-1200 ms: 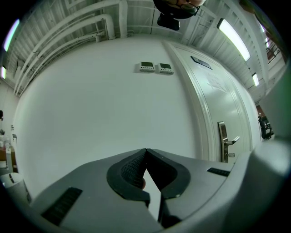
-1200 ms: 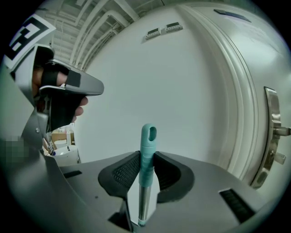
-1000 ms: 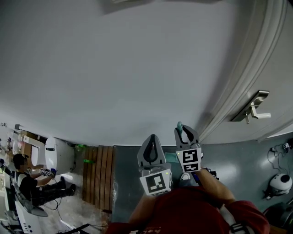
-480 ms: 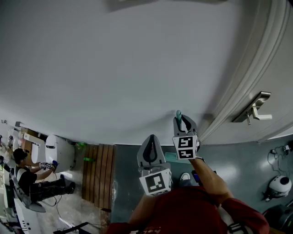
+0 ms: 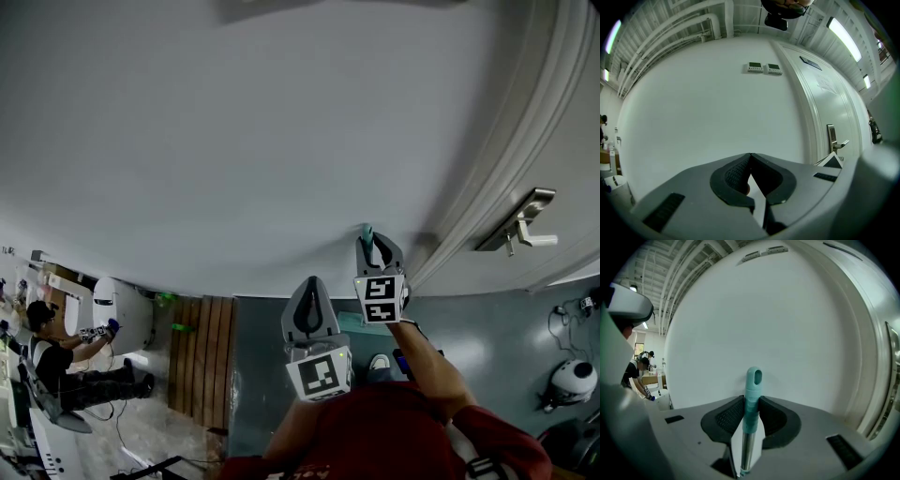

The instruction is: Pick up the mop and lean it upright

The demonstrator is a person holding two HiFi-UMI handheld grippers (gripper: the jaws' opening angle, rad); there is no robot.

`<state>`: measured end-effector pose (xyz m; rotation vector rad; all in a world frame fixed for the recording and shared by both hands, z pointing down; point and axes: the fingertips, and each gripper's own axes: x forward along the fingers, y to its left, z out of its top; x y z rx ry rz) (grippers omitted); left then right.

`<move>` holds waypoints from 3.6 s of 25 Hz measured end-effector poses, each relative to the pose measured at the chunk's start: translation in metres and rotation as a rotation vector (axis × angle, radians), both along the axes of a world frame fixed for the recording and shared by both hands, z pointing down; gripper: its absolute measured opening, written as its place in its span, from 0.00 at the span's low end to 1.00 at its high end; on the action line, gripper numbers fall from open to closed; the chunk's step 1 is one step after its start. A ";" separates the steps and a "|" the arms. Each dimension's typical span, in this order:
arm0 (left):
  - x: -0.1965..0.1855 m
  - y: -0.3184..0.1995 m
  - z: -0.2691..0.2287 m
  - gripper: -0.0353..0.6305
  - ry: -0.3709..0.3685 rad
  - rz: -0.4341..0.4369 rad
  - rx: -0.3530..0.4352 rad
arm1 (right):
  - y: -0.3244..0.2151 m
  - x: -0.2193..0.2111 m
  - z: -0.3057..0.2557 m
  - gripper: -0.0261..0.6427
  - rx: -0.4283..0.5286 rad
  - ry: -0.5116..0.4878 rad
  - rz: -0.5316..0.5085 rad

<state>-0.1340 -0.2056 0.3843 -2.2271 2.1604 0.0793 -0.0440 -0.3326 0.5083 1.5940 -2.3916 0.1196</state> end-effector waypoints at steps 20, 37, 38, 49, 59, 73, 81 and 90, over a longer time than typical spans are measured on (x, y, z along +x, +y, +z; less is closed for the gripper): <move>-0.007 0.000 -0.001 0.07 0.014 -0.004 0.008 | 0.013 -0.004 -0.001 0.34 -0.043 -0.029 -0.040; -0.010 -0.009 0.008 0.07 0.011 -0.003 -0.015 | 0.104 0.022 -0.050 0.34 0.026 -0.101 -0.084; -0.010 -0.008 0.008 0.07 0.011 -0.003 -0.018 | 0.107 0.021 -0.051 0.34 0.027 -0.101 -0.087; -0.008 -0.005 0.008 0.07 -0.002 0.000 -0.017 | 0.114 0.027 -0.057 0.33 0.049 -0.100 -0.074; -0.001 -0.003 0.010 0.07 -0.004 0.010 -0.017 | 0.119 0.036 -0.071 0.07 0.127 -0.120 -0.050; 0.003 0.005 -0.002 0.07 0.023 0.037 0.011 | 0.127 0.037 -0.116 0.07 0.204 -0.153 -0.059; 0.005 0.007 -0.004 0.07 0.026 0.041 0.018 | 0.129 0.038 -0.136 0.07 0.216 -0.162 -0.081; 0.006 0.008 -0.001 0.07 0.041 0.053 0.000 | 0.127 0.037 -0.131 0.07 0.220 -0.166 -0.076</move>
